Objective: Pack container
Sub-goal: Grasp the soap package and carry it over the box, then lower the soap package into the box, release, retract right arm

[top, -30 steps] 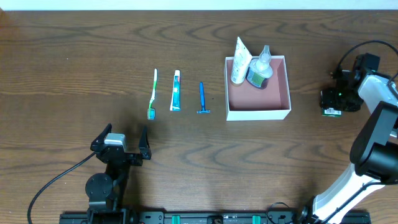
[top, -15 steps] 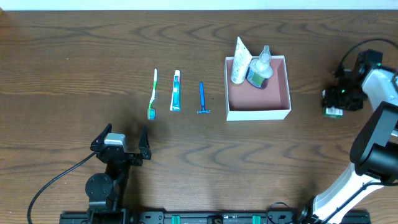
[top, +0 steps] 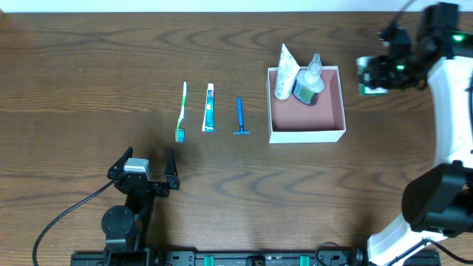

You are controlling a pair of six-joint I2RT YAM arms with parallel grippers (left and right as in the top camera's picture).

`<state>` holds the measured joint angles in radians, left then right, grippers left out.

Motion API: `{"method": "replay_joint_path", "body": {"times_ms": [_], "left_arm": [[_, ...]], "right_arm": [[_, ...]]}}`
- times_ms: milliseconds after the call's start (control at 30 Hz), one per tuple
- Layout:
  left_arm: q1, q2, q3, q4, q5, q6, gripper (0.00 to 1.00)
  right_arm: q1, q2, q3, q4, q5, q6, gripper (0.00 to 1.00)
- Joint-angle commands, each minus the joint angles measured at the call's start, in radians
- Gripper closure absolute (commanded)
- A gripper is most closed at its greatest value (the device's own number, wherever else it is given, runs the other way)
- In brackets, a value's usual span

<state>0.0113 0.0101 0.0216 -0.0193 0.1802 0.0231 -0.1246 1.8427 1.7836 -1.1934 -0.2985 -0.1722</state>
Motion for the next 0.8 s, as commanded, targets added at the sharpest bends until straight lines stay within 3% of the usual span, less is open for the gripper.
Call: {"method": "replay_joint_path", "body": {"times_ms": [0,433,767], "left_arm": [[0.003,-0.006,-0.018,-0.032,0.014,0.002,0.02],[0.003,-0.006,-0.018,-0.032,0.014,0.002,0.02],[0.003,-0.006,-0.018,-0.032,0.014,0.002,0.02]], "right_arm": [[0.073,0.004,0.002,0.008,0.092,0.078,0.60],[0.219,0.028,-0.020,0.032,0.139,0.161,0.59],[0.249,0.028,-0.171,0.109,0.191,0.232,0.57]]}}
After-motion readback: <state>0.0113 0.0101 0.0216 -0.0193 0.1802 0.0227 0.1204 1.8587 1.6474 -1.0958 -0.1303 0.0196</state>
